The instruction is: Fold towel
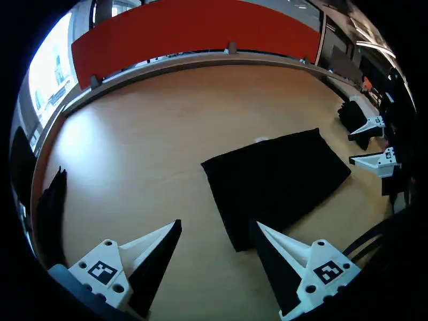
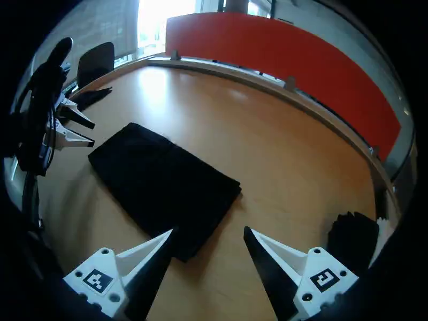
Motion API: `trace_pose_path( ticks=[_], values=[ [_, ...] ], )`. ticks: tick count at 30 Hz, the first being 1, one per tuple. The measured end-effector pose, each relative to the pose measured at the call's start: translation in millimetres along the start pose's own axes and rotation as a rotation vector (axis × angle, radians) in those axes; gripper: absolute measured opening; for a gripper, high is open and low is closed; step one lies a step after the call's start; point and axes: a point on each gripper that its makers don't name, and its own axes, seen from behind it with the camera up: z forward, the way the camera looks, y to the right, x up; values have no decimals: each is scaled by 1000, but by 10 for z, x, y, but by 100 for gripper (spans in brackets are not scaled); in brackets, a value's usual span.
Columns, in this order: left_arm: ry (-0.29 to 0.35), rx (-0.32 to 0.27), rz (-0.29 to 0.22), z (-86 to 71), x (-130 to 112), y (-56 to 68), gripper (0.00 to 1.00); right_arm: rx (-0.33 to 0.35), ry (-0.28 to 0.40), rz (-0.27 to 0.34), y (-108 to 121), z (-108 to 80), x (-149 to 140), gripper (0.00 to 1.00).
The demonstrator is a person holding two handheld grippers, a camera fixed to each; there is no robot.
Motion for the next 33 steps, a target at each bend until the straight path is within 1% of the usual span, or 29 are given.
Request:
trace_pose_path(
  ticks=[6, 12, 23, 33],
  values=[
    [-5, 5, -4, -32, -79, 6, 93, 1, 1, -2, -27, -31, -25, 93],
    [3, 18, -18, -86, -103, -26, 93, 18, 7, -22, -58, -10, 2, 93],
    [18, 62, -83, -280, -246, -137, 93, 58, -14, -91, -119, 39, -2, 93],
    [26, 93, -133, -456, -351, -192, 93, 86, -41, -115, -148, 110, -93, 93]
  ],
)
